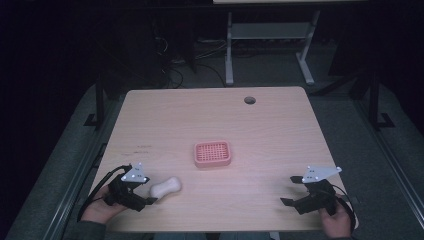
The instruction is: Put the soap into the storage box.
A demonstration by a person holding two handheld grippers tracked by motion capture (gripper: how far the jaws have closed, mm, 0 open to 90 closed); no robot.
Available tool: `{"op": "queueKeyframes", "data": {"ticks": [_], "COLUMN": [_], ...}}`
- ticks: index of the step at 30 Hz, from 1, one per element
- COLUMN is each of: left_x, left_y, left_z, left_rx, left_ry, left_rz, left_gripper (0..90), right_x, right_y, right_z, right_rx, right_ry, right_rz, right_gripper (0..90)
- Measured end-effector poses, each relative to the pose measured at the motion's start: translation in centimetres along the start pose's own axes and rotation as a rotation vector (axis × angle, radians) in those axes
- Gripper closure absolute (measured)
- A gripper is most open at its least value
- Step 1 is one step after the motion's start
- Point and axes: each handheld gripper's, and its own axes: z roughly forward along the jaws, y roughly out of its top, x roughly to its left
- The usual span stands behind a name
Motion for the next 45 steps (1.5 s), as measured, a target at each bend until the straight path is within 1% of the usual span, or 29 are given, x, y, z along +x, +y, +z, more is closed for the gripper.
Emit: {"op": "queueKeyframes", "data": {"ticks": [4, 6, 7, 10, 13, 16, 19, 22, 36, 40, 41, 45], "left_x": [0.0, 0.0, -0.1, 0.0, 0.0, 0.1, 0.1, 0.1, 0.3, 0.4, 0.4, 0.4], "left_y": [0.3, 0.3, 0.5, 0.7, 0.8, 0.8, 1.1, 1.4, 2.0, 2.4, 2.5, 2.7], "left_z": [0.0, 0.0, 0.0, 0.1, 0.3, 0.5, 0.7, 1.2, 1.9, 2.5, 2.6, 3.0], "left_rx": [-0.001, -0.003, -0.006, 0.000, 0.004, 0.008, 0.010, 0.018, 0.025, 0.033, 0.034, 0.043], "left_ry": [0.000, -0.002, -0.005, -0.007, -0.012, -0.015, -0.020, -0.024, -0.032, -0.039, -0.038, -0.042], "left_rz": [0.009, 0.007, 0.009, 0.017, 0.012, 0.018, 0.019, 0.030, 0.033, 0.032, 0.039, 0.040], "left_gripper": [25.3, 25.4, 25.4, 25.5, 25.6, 25.6, 25.6, 25.6, 25.7, 25.7, 25.7, 25.9], "right_x": [0.0, 0.0, 0.1, 0.1, 0.1, 0.1, 0.1, 0.1, 0.1, 0.1, 0.1, 0.1], "right_y": [0.0, 0.0, 0.0, 0.0, 0.0, 0.0, 0.1, 0.1, 0.1, 0.1, 0.1, 0.1], "right_z": [0.0, 0.1, 0.1, 0.1, 0.1, 0.2, 0.2, 0.2, 0.2, 0.2, 0.2, 0.2], "right_rx": [0.001, -0.001, 0.006, 0.007, 0.009, 0.009, 0.007, 0.006, 0.006, 0.009, 0.010, 0.011], "right_ry": [0.002, 0.002, 0.003, 0.004, 0.004, 0.004, 0.005, 0.006, 0.008, 0.009, 0.009, 0.010], "right_rz": [0.003, -0.003, 0.001, 0.001, 0.001, 0.002, -0.003, -0.004, -0.005, -0.008, -0.004, -0.004], "right_gripper": [14.1, 14.2, 14.2, 14.1, 14.2, 14.2, 14.2, 14.2, 14.2, 14.2, 14.1, 14.2]}}
